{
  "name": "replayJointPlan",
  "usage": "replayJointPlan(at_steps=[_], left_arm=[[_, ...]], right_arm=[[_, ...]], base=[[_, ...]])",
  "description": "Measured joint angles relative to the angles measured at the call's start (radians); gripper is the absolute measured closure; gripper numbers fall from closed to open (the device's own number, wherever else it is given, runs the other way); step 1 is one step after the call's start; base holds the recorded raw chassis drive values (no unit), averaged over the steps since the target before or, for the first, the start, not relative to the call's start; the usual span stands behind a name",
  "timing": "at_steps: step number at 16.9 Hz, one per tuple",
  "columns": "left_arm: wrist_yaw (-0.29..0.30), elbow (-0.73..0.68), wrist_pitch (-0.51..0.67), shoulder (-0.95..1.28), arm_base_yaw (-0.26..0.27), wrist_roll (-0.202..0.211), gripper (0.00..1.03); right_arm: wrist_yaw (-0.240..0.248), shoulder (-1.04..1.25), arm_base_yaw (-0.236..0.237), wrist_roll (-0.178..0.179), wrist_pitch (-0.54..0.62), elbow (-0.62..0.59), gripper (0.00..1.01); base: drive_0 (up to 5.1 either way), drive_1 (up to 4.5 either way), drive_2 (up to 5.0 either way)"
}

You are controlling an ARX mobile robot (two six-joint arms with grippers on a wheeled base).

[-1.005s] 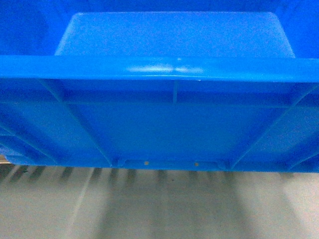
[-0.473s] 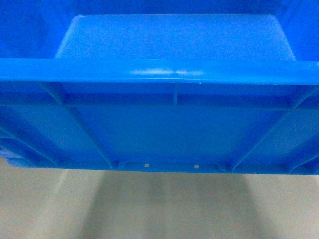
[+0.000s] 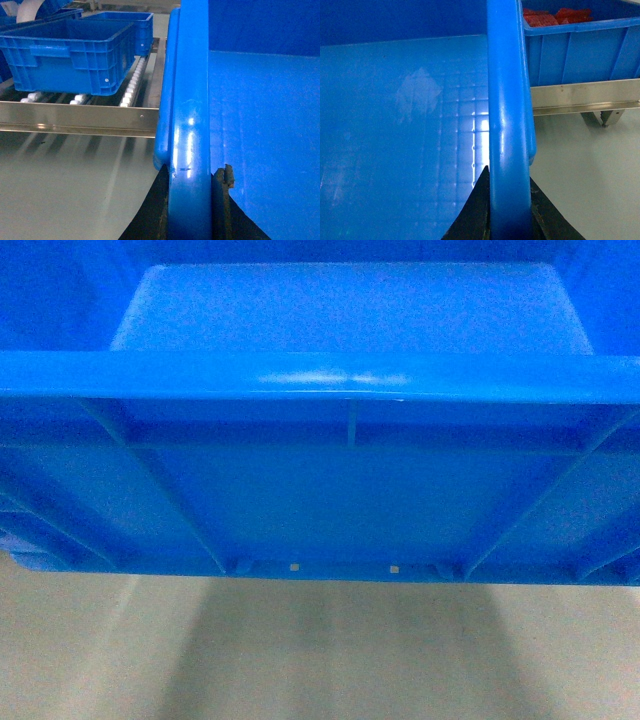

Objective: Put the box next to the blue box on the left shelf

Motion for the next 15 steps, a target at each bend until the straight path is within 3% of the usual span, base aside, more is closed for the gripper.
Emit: replayJointPlan(at_steps=[2,15], left_arm=[[0.000,0.000,0.000,0.000,0.000,0.000,0.93],[0.000,0.000,0.000,-0.004,0.000,0.002,0.93]], right_arm=[[0.000,0.000,0.000,0.000,0.000,0.000,0.93],[0.000,0.001,0.000,0.000,0.000,0.000,0.93]], base=[[0.0,0.00,0.0],[0.1,4.29,-4.1]])
